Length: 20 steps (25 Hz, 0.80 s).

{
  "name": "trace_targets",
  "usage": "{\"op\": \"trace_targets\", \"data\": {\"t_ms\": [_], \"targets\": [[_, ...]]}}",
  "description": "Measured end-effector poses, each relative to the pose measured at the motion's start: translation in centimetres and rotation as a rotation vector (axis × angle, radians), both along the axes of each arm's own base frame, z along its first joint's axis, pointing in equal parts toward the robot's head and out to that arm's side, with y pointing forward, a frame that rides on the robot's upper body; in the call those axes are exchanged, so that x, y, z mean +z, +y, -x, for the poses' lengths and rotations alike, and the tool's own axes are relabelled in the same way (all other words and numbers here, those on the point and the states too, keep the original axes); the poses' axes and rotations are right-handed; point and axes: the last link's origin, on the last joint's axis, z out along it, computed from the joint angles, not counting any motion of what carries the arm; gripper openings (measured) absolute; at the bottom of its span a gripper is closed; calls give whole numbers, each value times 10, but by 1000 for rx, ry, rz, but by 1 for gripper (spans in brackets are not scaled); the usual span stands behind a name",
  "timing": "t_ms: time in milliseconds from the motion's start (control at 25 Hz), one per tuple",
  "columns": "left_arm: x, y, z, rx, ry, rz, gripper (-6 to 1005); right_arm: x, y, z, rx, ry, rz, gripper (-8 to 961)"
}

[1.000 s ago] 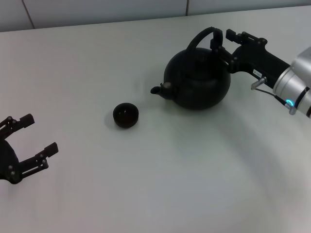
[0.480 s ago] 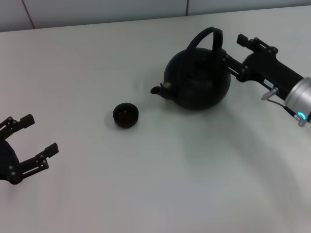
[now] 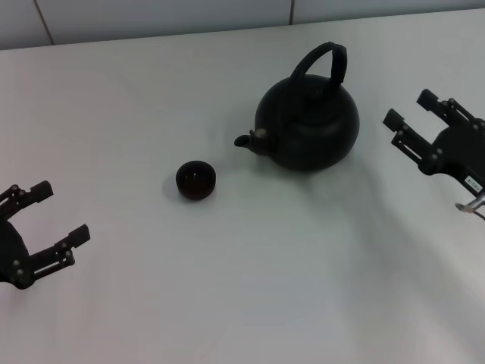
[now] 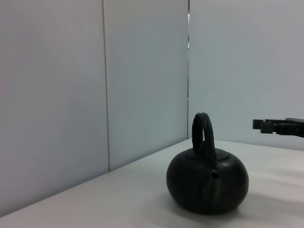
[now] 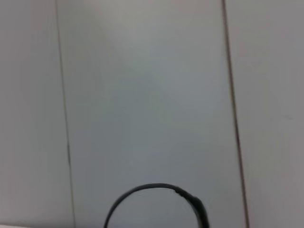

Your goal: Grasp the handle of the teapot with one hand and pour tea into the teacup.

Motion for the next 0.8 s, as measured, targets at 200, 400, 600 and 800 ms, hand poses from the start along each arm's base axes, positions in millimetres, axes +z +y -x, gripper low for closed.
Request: {"op": "trace_targets", "data": {"t_ms": [200, 400, 600, 800], "targets": [[1, 4, -2, -11, 5, 7, 862, 15, 6, 1, 28, 25, 12, 678], [7, 9, -4, -31, 16, 40, 862, 33, 16, 22, 216, -5, 296, 678], [16, 12, -10, -59, 34, 195, 862, 45, 10, 37, 356, -86, 556, 677], [24, 14, -18, -60, 21, 283, 862, 53, 7, 38, 358, -191, 683, 677]]}}
